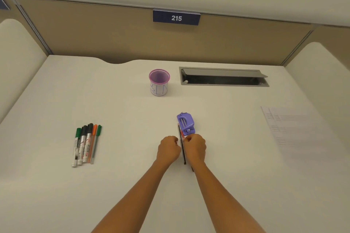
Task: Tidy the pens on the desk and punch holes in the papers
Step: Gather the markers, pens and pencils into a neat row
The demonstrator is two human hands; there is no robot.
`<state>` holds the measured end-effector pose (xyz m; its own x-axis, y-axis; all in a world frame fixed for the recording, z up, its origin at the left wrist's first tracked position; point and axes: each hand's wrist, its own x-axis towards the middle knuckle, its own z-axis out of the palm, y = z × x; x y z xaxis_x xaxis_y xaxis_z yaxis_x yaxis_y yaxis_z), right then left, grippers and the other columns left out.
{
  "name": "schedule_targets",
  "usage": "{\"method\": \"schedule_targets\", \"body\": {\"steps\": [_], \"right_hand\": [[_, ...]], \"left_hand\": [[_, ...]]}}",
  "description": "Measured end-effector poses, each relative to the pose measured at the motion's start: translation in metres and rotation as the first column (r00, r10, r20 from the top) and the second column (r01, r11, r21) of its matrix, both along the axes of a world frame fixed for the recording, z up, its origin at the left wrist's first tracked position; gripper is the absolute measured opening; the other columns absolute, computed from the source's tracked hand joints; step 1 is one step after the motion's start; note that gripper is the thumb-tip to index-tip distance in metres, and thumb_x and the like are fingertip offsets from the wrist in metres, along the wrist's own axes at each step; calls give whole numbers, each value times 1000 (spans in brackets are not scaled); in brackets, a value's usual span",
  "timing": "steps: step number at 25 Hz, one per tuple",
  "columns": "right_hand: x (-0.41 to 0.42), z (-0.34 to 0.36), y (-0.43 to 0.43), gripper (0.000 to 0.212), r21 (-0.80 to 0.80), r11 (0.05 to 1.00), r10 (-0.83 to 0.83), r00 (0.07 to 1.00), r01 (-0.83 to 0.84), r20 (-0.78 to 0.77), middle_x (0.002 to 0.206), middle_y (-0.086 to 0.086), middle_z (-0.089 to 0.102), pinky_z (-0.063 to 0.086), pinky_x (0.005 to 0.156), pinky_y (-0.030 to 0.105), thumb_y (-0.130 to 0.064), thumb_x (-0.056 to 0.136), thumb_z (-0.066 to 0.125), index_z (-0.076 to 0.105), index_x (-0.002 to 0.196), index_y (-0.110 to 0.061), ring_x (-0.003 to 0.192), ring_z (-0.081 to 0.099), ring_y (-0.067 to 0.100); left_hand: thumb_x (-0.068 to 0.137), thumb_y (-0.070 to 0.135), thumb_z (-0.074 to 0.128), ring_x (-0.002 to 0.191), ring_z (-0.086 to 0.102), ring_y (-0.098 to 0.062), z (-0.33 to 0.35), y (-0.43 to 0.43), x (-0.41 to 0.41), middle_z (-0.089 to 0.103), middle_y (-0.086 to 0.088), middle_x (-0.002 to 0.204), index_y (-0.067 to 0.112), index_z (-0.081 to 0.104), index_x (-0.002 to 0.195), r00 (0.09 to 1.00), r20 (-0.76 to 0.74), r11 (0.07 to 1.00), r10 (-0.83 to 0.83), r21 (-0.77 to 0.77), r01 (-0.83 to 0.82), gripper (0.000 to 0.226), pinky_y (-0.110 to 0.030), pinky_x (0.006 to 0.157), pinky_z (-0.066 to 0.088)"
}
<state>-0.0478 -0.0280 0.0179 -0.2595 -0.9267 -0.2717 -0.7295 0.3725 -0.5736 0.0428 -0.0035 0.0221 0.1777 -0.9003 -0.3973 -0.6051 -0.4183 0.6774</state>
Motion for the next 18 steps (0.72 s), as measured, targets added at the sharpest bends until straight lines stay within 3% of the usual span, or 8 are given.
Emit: {"method": "schedule_targets", "body": {"steps": [3,6,11,13,16,18], "right_hand": [[0,-1,-7,14,50,996,71,995,-74,69,83,12,70,51,68,36,-12,87,60,71,80,-7,74,64,28],[-7,-2,-15,16,96,983,143,980,-157,137,97,9,75,52,75,31,-14,85,66,76,96,-8,90,68,26],[-13,1,-23,19,118,971,181,961,-209,208,103,7,75,52,83,29,-16,81,72,76,99,-12,96,67,23],[-13,3,-22,22,108,973,170,953,-202,251,104,6,74,51,78,24,-16,81,72,75,102,-13,93,67,21],[-9,6,-17,20,58,985,132,927,-163,351,102,6,74,45,62,11,-13,83,67,74,102,-14,75,63,8],[-5,8,-15,18,10,989,131,906,-148,401,98,5,75,45,63,8,-12,84,67,75,100,-14,72,62,4]], "left_hand": [[86,3,46,108,63,-28,2,-3,-3,70,-11,114,10,69,111,991,-86,995,99,32,-96,35,-27,84,45],[87,4,47,100,66,-34,0,-5,-2,72,-16,109,8,70,110,959,-184,975,217,76,-207,33,-38,89,54],[92,12,52,99,66,-35,-1,-7,-4,72,-18,103,7,70,105,886,-300,936,353,118,-332,23,-45,89,55],[91,14,56,92,70,-32,1,-6,-5,73,-15,99,9,67,105,835,-355,906,421,131,-402,19,-46,87,56],[86,18,66,80,73,-28,4,-6,-1,74,-12,90,9,64,102,757,-420,859,499,129,-495,18,-42,79,60],[83,19,71,76,73,-25,7,-7,4,74,-13,89,6,65,102,699,-462,823,546,141,-550,24,-37,73,61]]}}
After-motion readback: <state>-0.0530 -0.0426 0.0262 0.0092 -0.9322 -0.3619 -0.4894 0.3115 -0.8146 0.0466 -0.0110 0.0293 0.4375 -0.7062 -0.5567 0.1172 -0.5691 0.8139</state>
